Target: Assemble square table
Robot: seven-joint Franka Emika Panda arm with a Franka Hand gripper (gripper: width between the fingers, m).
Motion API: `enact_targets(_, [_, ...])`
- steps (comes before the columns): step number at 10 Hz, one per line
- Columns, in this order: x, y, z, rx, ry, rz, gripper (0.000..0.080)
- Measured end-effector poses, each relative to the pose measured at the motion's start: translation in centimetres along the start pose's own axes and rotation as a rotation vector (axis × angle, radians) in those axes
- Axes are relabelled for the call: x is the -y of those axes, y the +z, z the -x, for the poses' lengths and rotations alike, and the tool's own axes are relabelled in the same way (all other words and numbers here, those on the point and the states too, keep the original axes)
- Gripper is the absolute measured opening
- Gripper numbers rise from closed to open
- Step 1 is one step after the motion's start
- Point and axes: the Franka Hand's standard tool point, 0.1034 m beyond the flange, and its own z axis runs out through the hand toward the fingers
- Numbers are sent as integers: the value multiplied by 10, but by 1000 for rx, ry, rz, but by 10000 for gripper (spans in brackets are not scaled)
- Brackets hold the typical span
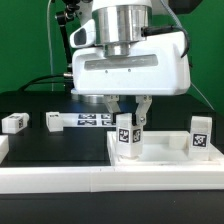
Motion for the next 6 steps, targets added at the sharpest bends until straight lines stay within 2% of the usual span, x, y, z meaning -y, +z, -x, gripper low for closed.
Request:
enact_targets(2, [-2, 0, -2, 15, 160, -21, 290])
enact_targets(6, [-2, 0, -2, 21, 429, -18, 290])
